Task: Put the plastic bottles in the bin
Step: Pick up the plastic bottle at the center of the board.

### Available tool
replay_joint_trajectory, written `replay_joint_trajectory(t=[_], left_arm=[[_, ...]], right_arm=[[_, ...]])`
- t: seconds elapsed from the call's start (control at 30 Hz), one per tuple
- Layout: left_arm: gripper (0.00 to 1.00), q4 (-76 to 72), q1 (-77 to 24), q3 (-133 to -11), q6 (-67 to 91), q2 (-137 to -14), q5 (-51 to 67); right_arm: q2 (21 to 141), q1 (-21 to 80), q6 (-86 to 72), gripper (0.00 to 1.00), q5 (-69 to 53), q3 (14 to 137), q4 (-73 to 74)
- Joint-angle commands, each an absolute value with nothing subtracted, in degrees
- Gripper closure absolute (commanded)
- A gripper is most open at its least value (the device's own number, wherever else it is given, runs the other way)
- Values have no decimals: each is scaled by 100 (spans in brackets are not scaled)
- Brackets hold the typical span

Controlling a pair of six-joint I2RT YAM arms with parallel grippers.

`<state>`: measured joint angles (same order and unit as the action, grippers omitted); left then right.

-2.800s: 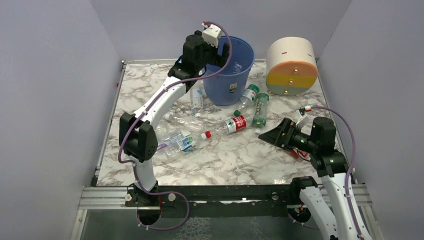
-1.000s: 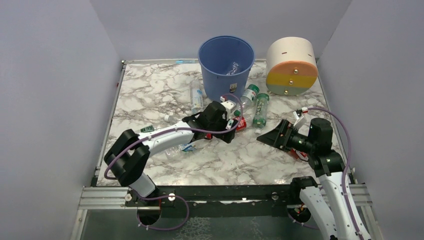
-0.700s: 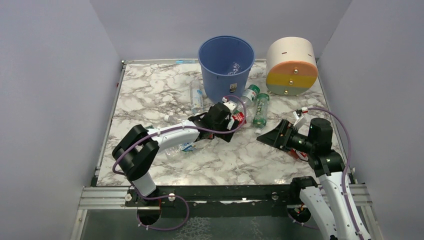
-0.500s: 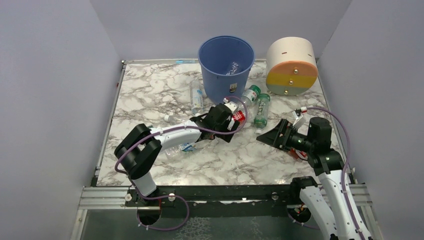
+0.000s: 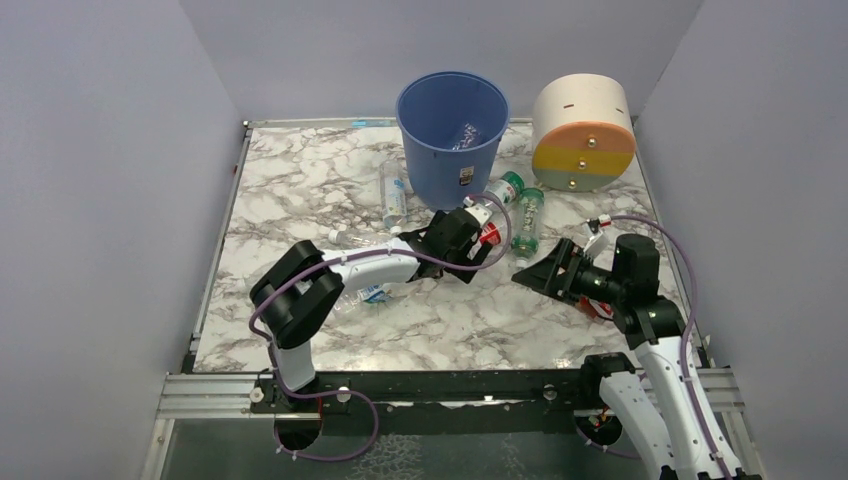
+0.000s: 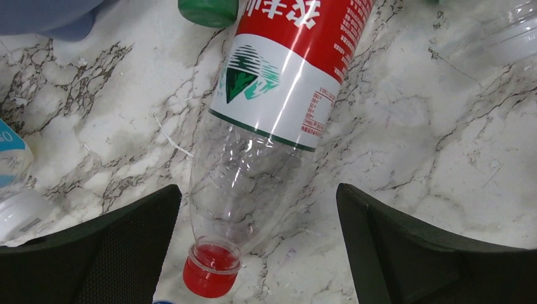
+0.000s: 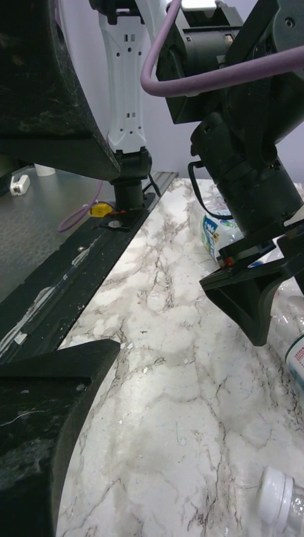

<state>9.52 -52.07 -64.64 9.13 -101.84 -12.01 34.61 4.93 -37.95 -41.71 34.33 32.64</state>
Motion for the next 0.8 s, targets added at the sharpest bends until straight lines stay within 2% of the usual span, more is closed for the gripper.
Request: replay_joint_trajectory(t=[0.0, 0.4, 0.77], left_arm=[[1, 1010, -5305, -6754, 678, -10331, -1625], [1, 1017, -5448, -6867, 562, -10611, -1618], [20, 1014, -5511, -6799, 724, -10734, -1357]], right_arm=[[3437, 501, -3766, 0, -4316, 3335, 3147], [3488, 501, -3779, 0, -4324, 3274, 3078], [3507, 501, -3766, 0, -4330, 3276, 3084]])
